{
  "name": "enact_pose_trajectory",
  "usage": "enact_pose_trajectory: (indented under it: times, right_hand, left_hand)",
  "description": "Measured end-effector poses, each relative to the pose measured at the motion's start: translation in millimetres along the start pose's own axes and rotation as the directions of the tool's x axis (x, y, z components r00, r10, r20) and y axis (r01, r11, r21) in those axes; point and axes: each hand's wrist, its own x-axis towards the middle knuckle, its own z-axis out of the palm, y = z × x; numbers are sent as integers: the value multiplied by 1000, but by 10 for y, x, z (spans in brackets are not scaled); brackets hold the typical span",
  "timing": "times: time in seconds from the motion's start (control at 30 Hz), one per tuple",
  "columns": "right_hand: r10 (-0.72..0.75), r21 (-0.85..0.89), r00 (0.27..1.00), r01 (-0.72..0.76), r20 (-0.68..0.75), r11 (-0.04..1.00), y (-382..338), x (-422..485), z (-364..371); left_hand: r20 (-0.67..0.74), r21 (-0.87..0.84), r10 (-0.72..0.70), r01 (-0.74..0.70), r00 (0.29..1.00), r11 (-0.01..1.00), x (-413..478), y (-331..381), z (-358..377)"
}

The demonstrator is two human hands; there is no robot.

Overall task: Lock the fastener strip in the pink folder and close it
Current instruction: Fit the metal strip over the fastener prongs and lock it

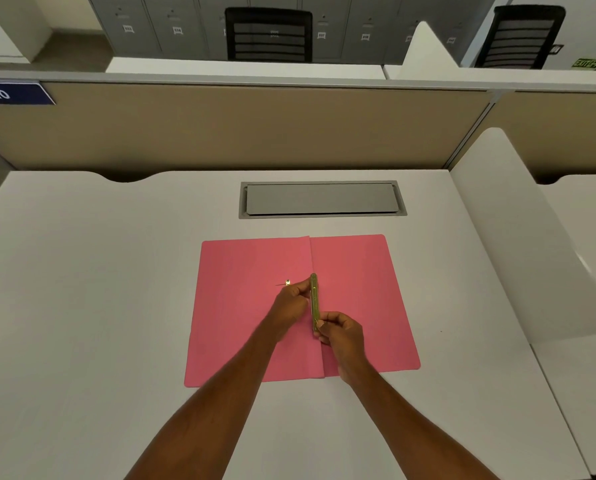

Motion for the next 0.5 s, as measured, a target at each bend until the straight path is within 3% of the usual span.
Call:
enact_pose_trajectory:
  times: [0.5]
  right_hand:
    - [26, 50, 999, -27, 26, 998, 14, 23, -33]
  left_hand:
    - [-25, -13, -9, 9, 1000, 1000, 7, -23, 62]
